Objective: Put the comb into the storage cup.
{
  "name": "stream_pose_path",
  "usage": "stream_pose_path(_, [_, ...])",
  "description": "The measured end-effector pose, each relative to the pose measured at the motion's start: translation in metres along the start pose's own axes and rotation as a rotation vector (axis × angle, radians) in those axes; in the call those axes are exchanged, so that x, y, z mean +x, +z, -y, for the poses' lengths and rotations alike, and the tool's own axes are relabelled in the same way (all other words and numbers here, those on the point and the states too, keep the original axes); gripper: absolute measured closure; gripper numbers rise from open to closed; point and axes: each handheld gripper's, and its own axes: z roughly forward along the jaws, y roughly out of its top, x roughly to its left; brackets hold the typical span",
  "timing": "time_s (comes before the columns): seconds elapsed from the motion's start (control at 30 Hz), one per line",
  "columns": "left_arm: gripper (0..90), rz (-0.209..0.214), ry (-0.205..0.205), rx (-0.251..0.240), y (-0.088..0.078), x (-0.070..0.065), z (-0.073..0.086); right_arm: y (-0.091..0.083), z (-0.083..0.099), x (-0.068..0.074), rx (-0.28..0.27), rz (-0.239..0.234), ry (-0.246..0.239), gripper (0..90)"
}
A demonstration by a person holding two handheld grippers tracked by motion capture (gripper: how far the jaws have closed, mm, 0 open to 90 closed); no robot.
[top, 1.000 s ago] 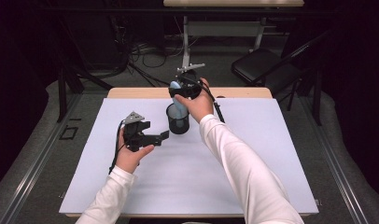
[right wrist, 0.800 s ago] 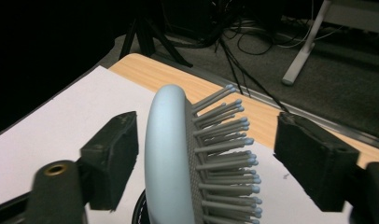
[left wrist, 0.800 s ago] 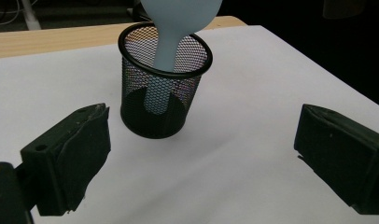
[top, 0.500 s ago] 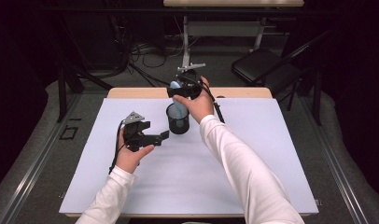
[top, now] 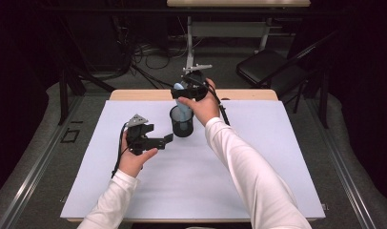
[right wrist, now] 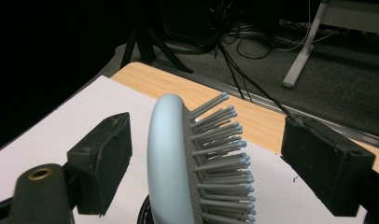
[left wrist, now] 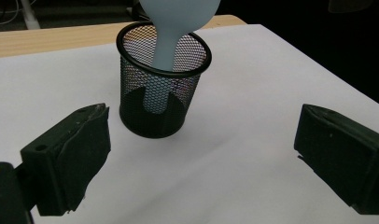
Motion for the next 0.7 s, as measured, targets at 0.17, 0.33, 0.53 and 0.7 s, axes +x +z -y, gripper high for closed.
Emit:
stream_pose_path(0.17, [3.8,0.0,0.003,0.002,0.0,0.0,0.0,-0.003,-0.002,0.001,-0.016,-0.001,0.006,15.5])
stream_pose_path(0.33, [3.8,0.0,0.0,0.003,0.001,0.0,0.0,-0.005,-0.002,0.001,-0.014,0.003,0.0,15.4])
stream_pose_path(0.53, [3.8,0.002,0.003,0.008,0.002,0.0,0.001,-0.009,-0.003,0.0,-0.014,0.002,-0.003,15.4])
stream_pose_path(0.7, [3.8,0.001,0.0,0.008,0.002,0.001,0.001,-0.015,-0.005,-0.002,-0.017,-0.001,-0.005,15.4])
